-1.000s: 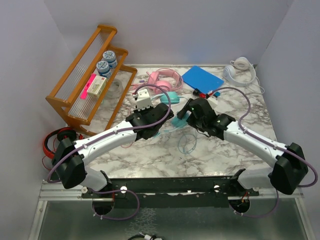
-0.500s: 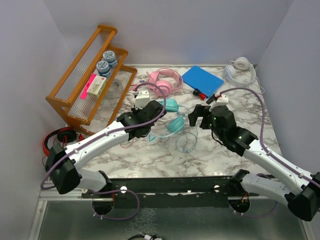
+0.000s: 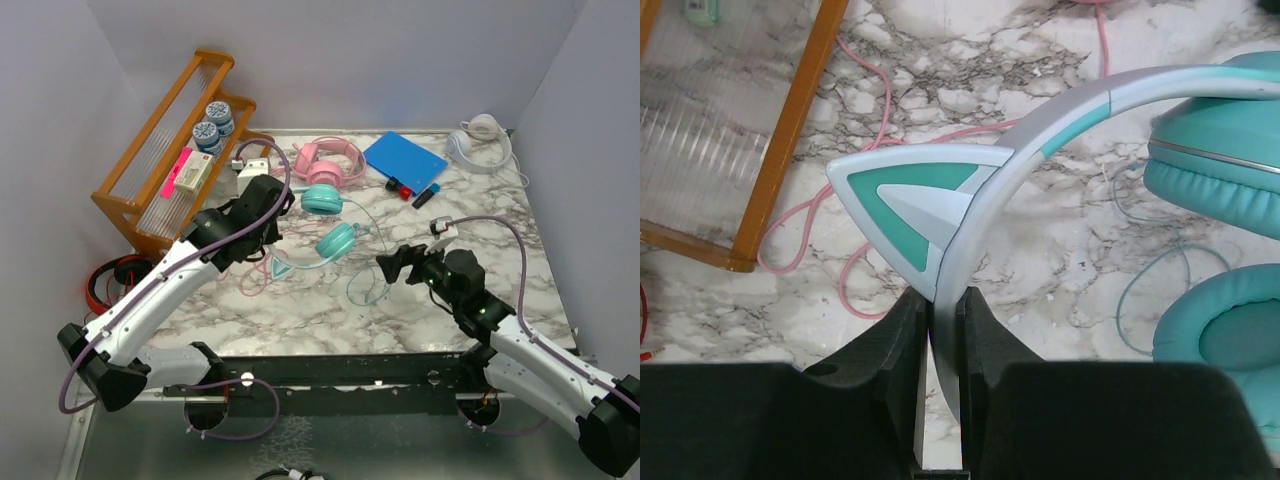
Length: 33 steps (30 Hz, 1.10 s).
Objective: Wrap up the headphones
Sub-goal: Pick up the headphones from the center of the board, then wrap the headphones cable around the headphones.
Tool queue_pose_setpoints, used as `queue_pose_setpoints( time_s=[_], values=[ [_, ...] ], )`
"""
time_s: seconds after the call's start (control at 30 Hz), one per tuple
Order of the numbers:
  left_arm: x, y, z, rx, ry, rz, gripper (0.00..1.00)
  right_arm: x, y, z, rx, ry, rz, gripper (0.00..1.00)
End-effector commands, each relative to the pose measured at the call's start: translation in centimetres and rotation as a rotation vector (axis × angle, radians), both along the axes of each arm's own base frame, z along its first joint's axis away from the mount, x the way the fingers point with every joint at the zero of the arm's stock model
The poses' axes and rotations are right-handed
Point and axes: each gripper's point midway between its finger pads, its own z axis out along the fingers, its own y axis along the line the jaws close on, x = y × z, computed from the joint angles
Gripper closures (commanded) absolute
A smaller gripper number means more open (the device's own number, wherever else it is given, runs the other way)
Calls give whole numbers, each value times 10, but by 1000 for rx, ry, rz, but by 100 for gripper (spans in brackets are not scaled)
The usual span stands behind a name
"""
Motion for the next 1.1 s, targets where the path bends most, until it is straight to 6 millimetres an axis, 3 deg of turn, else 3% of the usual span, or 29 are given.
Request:
queue_pose_setpoints(
  time_s=[0.0, 0.07, 0.3, 0.47, 0.6, 0.7, 0.8, 0.87, 1.07],
  values=[
    [-8, 0, 47, -90, -67, -44, 85, -7, 49, 40, 5, -159, 311, 0],
    [-10, -2, 58, -110, -78, -57, 85, 0, 51, 36, -10, -134, 298, 2],
    [-15, -3, 83, -165, -119, -77, 84, 8, 53, 40, -5, -196, 292, 27],
    [-18, -9, 91, -202, -119, -105, 83, -2, 74, 37, -10, -202, 443, 30],
    [-16, -13, 90, -208, -114, -106, 83, -4, 80, 36, 5, -201, 476, 50],
    [-15, -23, 90, -240, -106, -136, 83, -10, 86, 39, 24, -217, 526, 59],
    [-13, -36, 90, -281, -94, -168, 83, -16, 93, 42, 35, -230, 582, 84],
    [-9, -44, 87, -307, -84, -176, 83, -20, 97, 40, 39, -221, 620, 94],
    [3, -85, 83, -510, -18, -289, 83, -35, 114, 25, 110, -119, 724, 98]
  ],
)
